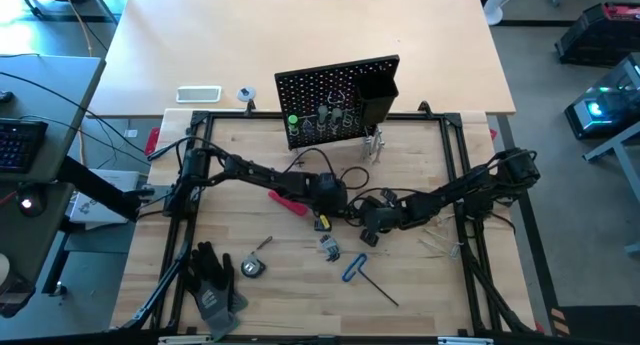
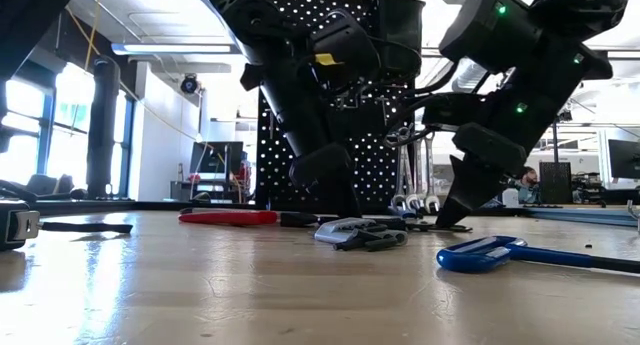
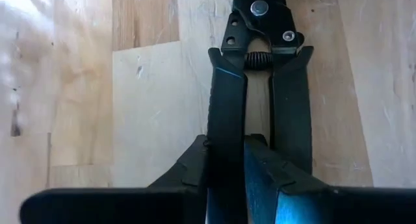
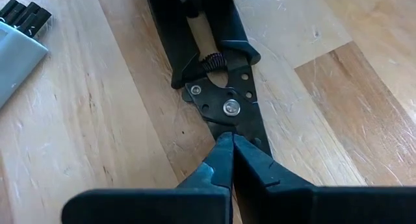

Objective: Hang tools onto peg board
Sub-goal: Hang the black wire stripper onto the pegboard

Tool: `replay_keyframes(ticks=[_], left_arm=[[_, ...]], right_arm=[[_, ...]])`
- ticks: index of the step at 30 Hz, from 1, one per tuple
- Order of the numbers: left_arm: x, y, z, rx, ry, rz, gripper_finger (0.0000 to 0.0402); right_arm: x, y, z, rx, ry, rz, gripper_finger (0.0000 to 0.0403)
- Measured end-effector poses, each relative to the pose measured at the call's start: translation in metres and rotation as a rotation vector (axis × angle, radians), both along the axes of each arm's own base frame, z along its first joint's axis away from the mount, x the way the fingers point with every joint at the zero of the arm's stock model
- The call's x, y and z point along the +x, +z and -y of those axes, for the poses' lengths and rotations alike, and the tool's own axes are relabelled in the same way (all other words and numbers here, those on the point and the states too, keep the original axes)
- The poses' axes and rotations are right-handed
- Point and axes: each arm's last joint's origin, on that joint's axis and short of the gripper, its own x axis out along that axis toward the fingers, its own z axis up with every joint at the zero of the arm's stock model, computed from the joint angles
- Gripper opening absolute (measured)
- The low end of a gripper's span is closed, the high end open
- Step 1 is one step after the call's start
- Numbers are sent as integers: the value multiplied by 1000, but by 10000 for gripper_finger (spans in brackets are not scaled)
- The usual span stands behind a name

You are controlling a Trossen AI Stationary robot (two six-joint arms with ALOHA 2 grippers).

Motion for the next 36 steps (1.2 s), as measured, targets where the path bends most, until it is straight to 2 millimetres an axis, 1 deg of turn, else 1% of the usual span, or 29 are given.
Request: replay_keyframes(ticks=[4,7,10,16,22,25,28,36], left_arm=[[0,5,4,38,-9,13,54],[-1,9,6,59,-15,20,54],[-2,13,8,79,-12,21,54],[-3,22,11,119,-12,32,54],[-4,31,17,141,-29,58,54],[-4,32,25,172,-65,58,54],[-5,32,35,227,-108,48,54],[-8,35,59,356,-146,41,54]], right_arm=[[-1,6,0,-7,13,13,0],[-5,14,0,-18,35,14,0],[-10,27,-1,-40,36,48,0],[-26,54,-5,-75,26,90,0],[-38,75,-11,-47,47,156,0],[-42,83,-14,-35,77,184,4],[-44,87,-15,-13,91,199,26],[-46,88,-15,21,80,193,130]])
